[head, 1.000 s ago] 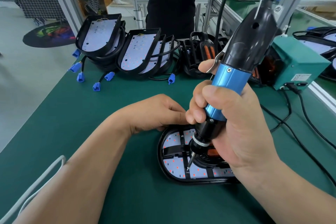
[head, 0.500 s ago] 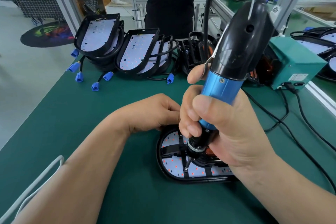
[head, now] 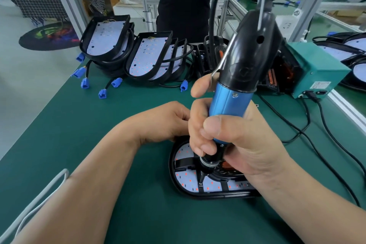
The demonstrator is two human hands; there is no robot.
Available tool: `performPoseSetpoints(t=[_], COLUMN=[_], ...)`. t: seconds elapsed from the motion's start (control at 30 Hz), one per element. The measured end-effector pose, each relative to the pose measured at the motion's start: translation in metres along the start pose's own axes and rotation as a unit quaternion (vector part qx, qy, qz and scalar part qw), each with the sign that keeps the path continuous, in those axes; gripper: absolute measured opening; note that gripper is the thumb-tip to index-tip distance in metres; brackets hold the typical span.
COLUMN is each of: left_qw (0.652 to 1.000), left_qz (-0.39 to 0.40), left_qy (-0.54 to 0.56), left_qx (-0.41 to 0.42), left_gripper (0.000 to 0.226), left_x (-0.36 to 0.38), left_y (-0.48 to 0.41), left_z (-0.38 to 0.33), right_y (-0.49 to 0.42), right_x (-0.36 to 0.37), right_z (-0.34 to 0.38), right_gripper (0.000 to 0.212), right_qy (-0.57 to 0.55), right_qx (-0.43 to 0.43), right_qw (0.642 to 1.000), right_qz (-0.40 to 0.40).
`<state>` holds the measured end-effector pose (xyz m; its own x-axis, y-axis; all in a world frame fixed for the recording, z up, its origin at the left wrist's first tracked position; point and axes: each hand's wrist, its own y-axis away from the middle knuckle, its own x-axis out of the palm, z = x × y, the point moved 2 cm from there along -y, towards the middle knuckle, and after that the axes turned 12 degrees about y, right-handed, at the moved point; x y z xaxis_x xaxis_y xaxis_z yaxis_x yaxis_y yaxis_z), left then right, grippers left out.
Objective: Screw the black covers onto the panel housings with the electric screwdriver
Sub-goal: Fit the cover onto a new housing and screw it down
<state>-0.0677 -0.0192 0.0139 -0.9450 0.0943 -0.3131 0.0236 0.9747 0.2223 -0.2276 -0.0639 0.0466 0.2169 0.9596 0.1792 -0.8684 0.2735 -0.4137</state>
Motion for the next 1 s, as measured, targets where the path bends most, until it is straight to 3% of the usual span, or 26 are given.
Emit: performPoseSetpoints(t=[0.1,0.17,0.3,0.43,0.53,0.9,1.0], left_qw=[1.0,1.0,0.995,0.937,0.893,0.893,0.892], left_qz=[-0.012,-0.021,-0.007,-0.085,-0.095,-0.098,-0.099], left_qy=[0.017,0.017,0.097,0.339,0.437,0.438,0.442], left_qx=[-0.009,-0.009,-0.01,-0.026,-0.041,-0.022,-0.006], left_gripper=[0.053,0.039,0.033,0.029,0.034,0.008,0.016], left_x=[-0.001,-0.001,0.001,0.0,0.003,0.014,0.014], left_y=[0.0,-0.001,-0.005,-0.02,-0.024,-0.032,-0.033], left_z=[0.003,0.004,0.012,0.018,0.016,0.017,0.017], right_y=[0.0,0.001,-0.003,-0.004,-0.003,-0.002,-0.001], right_x=[0.0,-0.001,-0.018,-0.041,-0.052,-0.088,-0.1], right_z=[0.001,0.003,0.011,0.015,0.014,0.023,0.025], right_gripper=[0.046,0.05,0.039,0.018,0.015,0.012,0.016], right_qy=[0.0,-0.032,-0.055,-0.098,-0.13,-0.16,-0.162], right_qx=[-0.029,-0.065,-0.101,-0.085,-0.077,-0.111,-0.123], right_qw=[1.0,0.997,0.982,0.953,0.934,0.884,0.871], right_qz=[0.0,-0.024,-0.152,-0.272,-0.324,-0.425,-0.446])
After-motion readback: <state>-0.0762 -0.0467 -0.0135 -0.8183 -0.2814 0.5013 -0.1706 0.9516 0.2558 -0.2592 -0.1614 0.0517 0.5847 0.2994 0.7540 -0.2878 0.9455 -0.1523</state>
